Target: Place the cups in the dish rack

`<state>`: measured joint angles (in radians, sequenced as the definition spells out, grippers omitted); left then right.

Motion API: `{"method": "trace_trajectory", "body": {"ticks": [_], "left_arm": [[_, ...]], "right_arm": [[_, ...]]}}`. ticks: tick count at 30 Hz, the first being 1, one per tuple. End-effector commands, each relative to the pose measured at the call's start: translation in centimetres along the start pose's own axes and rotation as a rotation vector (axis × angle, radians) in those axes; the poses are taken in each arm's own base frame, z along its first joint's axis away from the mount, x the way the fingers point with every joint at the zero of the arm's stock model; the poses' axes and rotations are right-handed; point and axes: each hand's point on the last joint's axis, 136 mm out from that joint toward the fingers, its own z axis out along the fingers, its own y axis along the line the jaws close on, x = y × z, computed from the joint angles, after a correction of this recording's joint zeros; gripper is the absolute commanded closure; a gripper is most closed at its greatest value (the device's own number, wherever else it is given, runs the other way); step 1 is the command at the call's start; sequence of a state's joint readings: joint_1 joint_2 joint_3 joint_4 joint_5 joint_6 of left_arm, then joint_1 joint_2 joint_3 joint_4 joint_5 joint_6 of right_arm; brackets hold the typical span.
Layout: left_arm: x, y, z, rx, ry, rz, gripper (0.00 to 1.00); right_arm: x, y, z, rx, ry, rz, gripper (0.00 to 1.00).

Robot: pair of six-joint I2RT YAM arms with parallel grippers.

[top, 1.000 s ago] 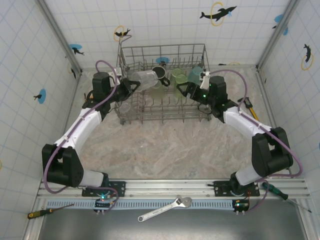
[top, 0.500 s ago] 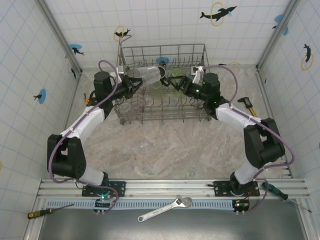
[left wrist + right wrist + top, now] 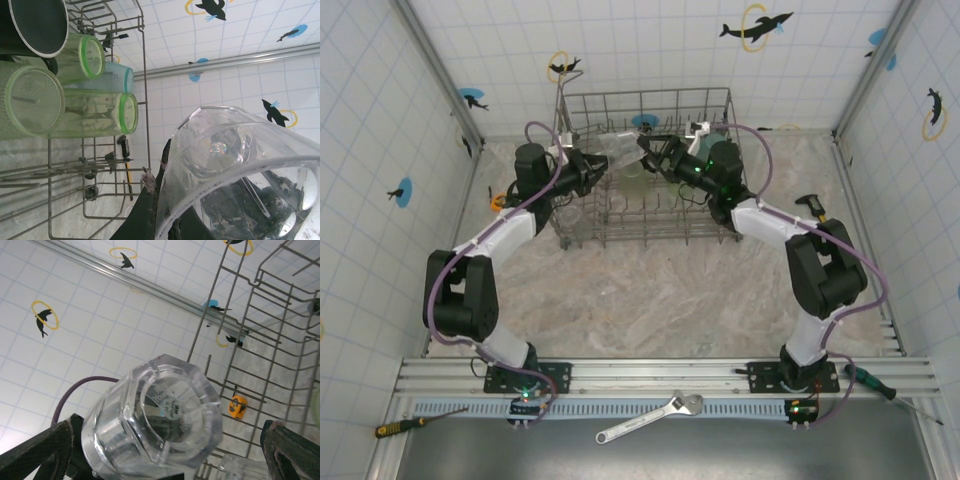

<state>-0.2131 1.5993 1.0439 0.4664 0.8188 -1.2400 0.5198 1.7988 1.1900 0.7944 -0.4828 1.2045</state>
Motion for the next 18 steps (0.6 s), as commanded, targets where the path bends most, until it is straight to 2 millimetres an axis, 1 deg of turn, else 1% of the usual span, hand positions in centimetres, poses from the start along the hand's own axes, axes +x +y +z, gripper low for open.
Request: {"method": "trace_trajectory", "body": {"ticks": [1,5,6,9,14,18], "left_arm": [[-1.0,-2.7,-0.1,0.078,-0.020,0.069,1.00],[-1.0,-2.8,-0.3,0.079,-0.033,0.076,1.00],[-1.0,-2.9,-0.3,0.082,-0.035,0.076,1.00],[-0.9,-3.2,-0.4,0.092,-0.038,0.081,1.00],[-0.7,-3.3,-0.4,0.092,-0.041,0.087,1.00],[-0.3,-3.5,-0.1,0.101,-0.039,0.084,1.00]], "right_arm": [[-1.1,2.7,1.2,-0.086,-0.056,0.042,0.01],[-0.3,2.4,2.0,-0.078,-0.065,0.098,0.01],[-0.6,2.2,2.2,-0.070,-0.099,0.113,0.01],[-0.5,2.6,2.6,-0.088,-0.114,0.143,0.00],[-0.3,3.2,3.5,-0.122,-0.126,0.181,0.06],[-0.5,3.3,4.3,-0.139,-0.143,0.207,0.08]]}}
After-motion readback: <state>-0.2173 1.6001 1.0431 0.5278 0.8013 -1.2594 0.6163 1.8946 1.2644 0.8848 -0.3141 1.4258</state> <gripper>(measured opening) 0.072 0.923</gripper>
